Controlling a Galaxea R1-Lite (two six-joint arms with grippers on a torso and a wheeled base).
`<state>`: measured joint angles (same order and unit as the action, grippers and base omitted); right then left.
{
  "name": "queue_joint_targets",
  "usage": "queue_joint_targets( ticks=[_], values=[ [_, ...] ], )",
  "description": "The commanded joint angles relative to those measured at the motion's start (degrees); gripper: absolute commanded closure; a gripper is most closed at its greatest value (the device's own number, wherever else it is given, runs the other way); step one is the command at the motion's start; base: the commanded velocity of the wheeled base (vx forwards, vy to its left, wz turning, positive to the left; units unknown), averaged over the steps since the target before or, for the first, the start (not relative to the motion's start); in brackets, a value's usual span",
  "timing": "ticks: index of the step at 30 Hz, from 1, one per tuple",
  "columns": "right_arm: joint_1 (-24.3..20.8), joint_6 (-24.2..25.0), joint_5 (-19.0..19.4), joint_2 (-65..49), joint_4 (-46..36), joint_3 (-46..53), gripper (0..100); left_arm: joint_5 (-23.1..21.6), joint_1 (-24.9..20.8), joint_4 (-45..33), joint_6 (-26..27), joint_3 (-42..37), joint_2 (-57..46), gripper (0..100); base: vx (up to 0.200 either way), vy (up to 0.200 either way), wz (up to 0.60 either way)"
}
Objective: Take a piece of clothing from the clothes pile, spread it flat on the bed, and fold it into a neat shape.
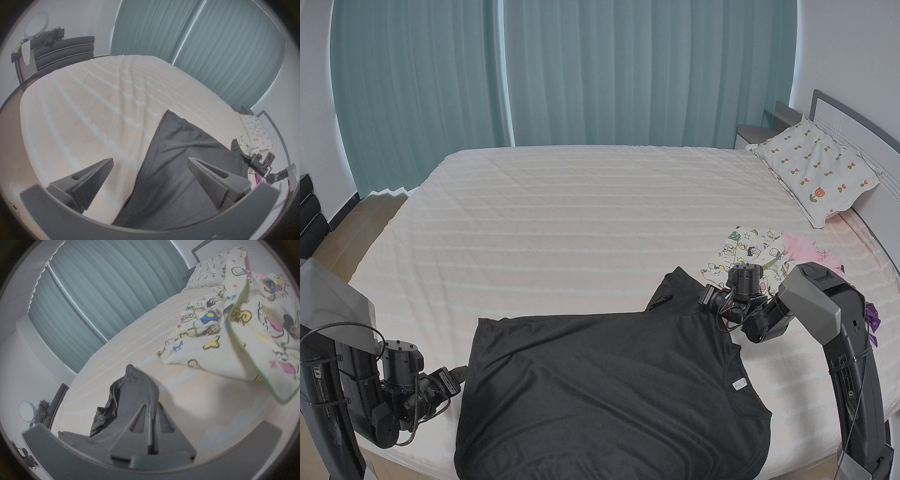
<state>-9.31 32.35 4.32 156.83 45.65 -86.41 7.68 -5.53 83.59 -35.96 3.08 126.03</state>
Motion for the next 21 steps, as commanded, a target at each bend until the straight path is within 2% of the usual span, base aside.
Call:
queue_joint_targets(
  ticks=[1, 10, 12, 14, 15, 21],
  values=[
    [0.88, 0.08, -0.80, -0.65, 0.40, -0.43, 100, 0.32, 0.17, 0.08, -0.95, 1.75, -0.34, 0, 0.000, 0.000, 0.00],
    [0.79, 1.92, -2.03, -1.00, 0.40, -0.52, 100, 0.67, 0.52, -0.71, -0.95, 10.54, 0.01, 0, 0.000, 0.000, 0.00],
    [0.88, 1.92, -2.91, -1.09, 0.31, -0.60, 100, 0.67, 1.14, -2.56, -0.78, 14.93, 0.27, 0, 0.000, 0.000, 0.00],
    [0.79, 2.01, -3.00, -1.27, 0.31, 0.19, 100, 0.58, 1.32, -7.65, -0.60, 19.68, 0.54, 0, 0.000, 0.000, 0.00],
    [0.61, 2.01, -3.00, -1.35, 0.31, 0.71, 0, 0.41, 1.32, -10.03, -0.51, 22.14, 0.62, 0, 0.000, 0.000, 0.00],
    [0.26, 1.66, -3.00, -2.32, 2.60, 4.05, 0, -0.12, 1.23, -23.03, 0.01, 35.59, 4.75, 0, 0.000, 0.000, 0.00]
  ],
)
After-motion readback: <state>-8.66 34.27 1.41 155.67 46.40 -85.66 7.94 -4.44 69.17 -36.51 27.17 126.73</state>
